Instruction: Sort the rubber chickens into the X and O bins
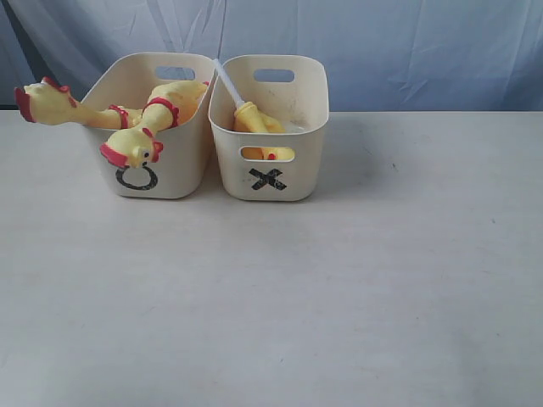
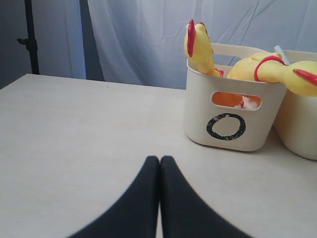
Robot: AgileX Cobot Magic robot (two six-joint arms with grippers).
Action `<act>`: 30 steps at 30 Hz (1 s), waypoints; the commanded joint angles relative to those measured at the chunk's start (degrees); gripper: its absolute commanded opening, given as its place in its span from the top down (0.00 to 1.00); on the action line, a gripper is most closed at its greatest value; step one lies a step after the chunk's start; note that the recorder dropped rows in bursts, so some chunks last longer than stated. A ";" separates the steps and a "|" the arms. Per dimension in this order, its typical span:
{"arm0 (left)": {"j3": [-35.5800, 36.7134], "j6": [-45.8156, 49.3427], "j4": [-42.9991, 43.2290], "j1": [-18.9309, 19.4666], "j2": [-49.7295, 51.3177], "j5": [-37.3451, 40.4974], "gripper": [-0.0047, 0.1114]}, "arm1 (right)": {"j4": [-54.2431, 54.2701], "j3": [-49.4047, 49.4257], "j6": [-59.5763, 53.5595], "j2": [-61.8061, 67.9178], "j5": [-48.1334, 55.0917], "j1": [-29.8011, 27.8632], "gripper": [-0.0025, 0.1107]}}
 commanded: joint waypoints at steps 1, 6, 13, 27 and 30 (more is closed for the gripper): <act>0.11 0.08 0.20 -0.06 -0.28 -0.81 0.96 | 0.20 0.12 0.25 -0.27 -0.33 -0.24 0.99; 0.11 0.08 0.20 -0.06 -0.28 -0.81 0.96 | 0.20 0.12 0.42 -0.27 -0.41 -0.24 0.99; 0.11 6.65 2.48 -0.06 -0.28 -0.93 0.96 | 0.20 0.12 1.66 -0.27 -0.41 -0.24 0.99; 0.11 8.07 1.88 -0.06 -0.28 -0.68 0.96 | 0.20 0.12 3.75 -0.27 0.23 -0.24 0.99; 0.11 8.07 1.88 -0.06 -0.28 -0.68 0.96 | 0.20 0.12 3.75 -0.27 0.23 -0.24 0.99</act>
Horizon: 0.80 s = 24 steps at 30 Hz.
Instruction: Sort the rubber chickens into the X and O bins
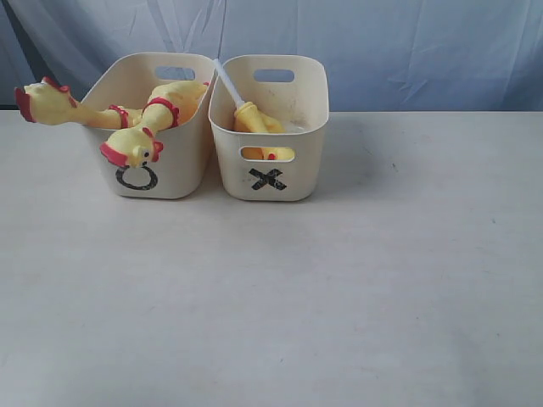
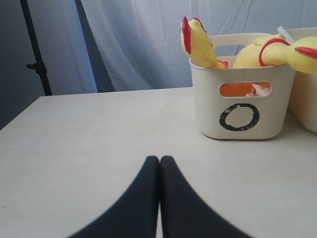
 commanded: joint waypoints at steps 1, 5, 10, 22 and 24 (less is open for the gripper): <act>0.11 0.07 -0.01 -0.06 -0.28 -0.35 0.96 | 0.07 0.12 0.27 -0.27 -0.20 -0.24 0.99; 0.11 0.07 -0.01 -0.06 -0.28 -0.35 0.96 | 0.07 0.12 0.27 -0.27 -0.20 -0.24 0.99; 0.11 0.07 -0.02 -0.06 -0.28 -0.78 0.96 | 0.07 0.12 0.27 -0.27 -0.20 -0.24 0.99; 0.11 0.07 0.09 -0.06 -0.28 -1.13 0.96 | 0.07 0.12 0.27 -0.27 -0.20 -0.24 0.99; 0.11 0.07 0.20 -0.06 -0.28 -1.24 0.96 | 0.07 0.12 0.27 -0.27 -0.20 -0.24 0.99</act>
